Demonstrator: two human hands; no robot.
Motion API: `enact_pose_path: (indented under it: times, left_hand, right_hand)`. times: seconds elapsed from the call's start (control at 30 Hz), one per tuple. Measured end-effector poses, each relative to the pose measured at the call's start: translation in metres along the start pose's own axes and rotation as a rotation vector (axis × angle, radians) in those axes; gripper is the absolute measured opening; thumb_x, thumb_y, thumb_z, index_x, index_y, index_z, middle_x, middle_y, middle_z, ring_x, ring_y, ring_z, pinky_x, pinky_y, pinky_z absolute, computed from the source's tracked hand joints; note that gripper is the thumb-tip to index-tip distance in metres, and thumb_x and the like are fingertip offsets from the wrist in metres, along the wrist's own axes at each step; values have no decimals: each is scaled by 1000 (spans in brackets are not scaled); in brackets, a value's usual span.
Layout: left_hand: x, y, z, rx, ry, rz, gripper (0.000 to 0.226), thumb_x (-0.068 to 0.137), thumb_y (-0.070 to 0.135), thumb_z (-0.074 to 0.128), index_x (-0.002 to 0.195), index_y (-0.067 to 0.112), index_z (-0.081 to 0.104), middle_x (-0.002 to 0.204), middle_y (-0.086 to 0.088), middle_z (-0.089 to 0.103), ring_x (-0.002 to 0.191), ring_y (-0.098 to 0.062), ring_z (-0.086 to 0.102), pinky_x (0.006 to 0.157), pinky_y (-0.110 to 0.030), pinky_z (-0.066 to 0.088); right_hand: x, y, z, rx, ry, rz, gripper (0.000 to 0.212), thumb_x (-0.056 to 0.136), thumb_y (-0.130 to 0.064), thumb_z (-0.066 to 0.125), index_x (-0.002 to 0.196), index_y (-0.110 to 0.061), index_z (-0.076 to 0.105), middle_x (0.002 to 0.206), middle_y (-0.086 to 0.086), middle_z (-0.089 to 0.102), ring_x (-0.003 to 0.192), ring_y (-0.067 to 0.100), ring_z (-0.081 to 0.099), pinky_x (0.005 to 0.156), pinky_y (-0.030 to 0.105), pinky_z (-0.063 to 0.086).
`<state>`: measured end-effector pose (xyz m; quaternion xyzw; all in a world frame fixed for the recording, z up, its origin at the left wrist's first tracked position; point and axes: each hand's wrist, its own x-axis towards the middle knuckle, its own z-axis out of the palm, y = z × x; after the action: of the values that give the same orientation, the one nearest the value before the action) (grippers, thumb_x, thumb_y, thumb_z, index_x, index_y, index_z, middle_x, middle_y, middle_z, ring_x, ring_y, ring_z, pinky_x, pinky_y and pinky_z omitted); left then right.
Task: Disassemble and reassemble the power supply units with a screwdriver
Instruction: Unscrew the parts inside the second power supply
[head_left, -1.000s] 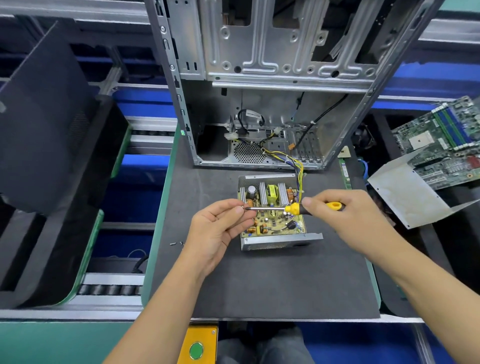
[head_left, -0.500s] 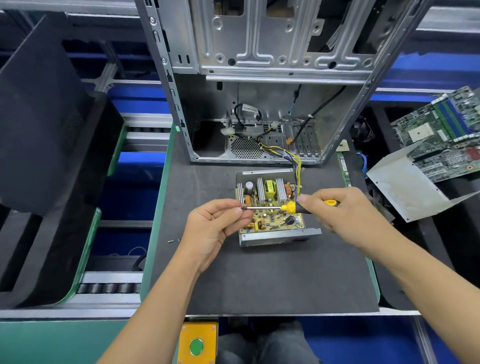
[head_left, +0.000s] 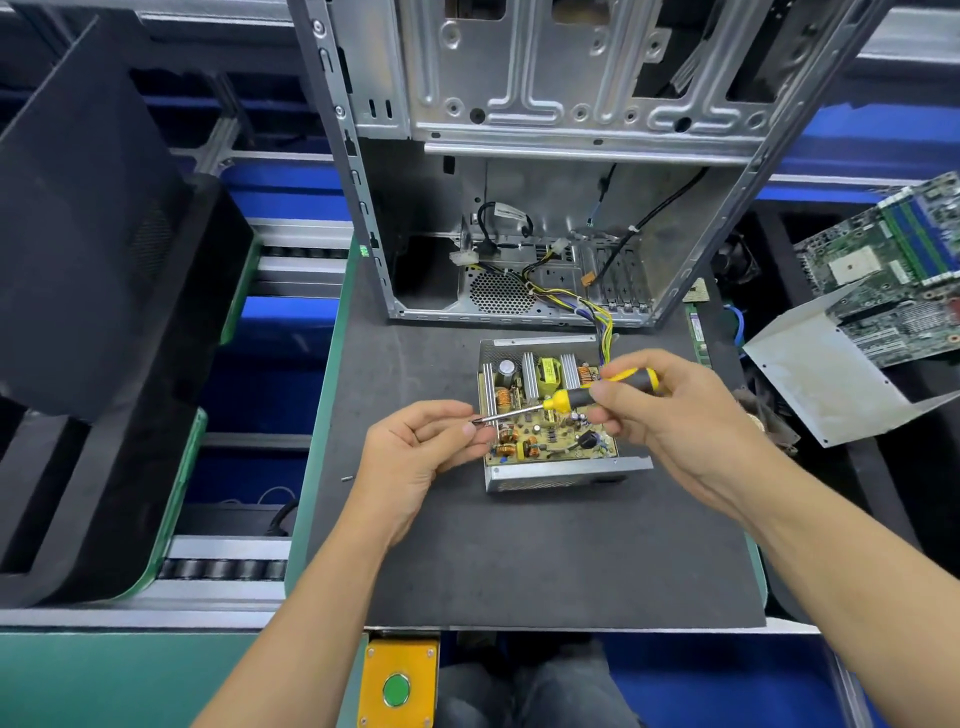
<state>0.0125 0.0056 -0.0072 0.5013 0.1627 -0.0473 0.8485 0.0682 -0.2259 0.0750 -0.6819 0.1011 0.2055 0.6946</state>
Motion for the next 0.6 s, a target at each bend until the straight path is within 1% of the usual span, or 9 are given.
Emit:
enact_pose_path:
  times: [0.07, 0.17, 0.23, 0.33, 0.43, 0.53, 0.6]
  left_hand:
    - [0, 0, -3, -4, 2, -1, 20, 74, 6, 74, 92, 12, 78, 93, -22, 75, 91, -33, 75, 75, -30, 61]
    - [-1, -1, -4, 21, -5, -1, 21, 76, 4, 73, 93, 15, 78, 92, -21, 75, 93, -33, 75, 75, -30, 61]
    - [-1, -3, -2, 27, -11, 0, 20, 77, 3, 73, 93, 14, 78, 91, -22, 75, 92, -32, 75, 75, -30, 61]
    - [0, -7, 1, 26, -4, 1, 19, 78, 1, 73, 94, 10, 75, 91, -24, 75, 91, -32, 75, 74, -30, 61]
    - [0, -11, -1, 17, 30, -5, 20, 85, -9, 67, 96, 7, 73, 93, -23, 75, 92, -33, 75, 75, -31, 61]
    - [0, -15, -3, 0, 35, -21, 23, 86, -10, 67, 92, 10, 76, 94, -23, 75, 92, -34, 74, 75, -31, 61]
    - [0, -17, -5, 5, 30, -26, 25, 86, -10, 67, 90, 12, 78, 94, -23, 75, 92, -35, 74, 75, -30, 61]
  right_hand:
    - [2, 1, 7, 84, 33, -39, 21, 83, -8, 74, 98, -8, 60, 72, 6, 72, 64, 16, 67, 59, 22, 54]
    - [4, 6, 19, 135, 51, -51, 11, 87, -17, 72, 86, -11, 63, 82, 10, 75, 71, 15, 68, 65, 22, 55]
    - [6, 9, 28, 162, 63, -43, 10, 90, -19, 70, 88, -10, 64, 79, 4, 74, 77, 18, 72, 67, 23, 56]
    - [8, 13, 39, 101, 82, -70, 14, 93, -18, 67, 97, -6, 62, 78, 4, 74, 84, 24, 75, 68, 24, 57]
    - [9, 14, 43, 62, 114, -77, 17, 94, -18, 67, 96, -3, 59, 79, 9, 75, 83, 25, 75, 69, 26, 59]
    - [9, 16, 45, -3, 136, -85, 17, 94, -18, 66, 93, -3, 58, 78, 13, 75, 82, 25, 75, 72, 30, 61]
    - [8, 18, 46, -34, 147, -93, 16, 94, -18, 66, 92, -4, 58, 77, 14, 75, 80, 25, 75, 71, 29, 60]
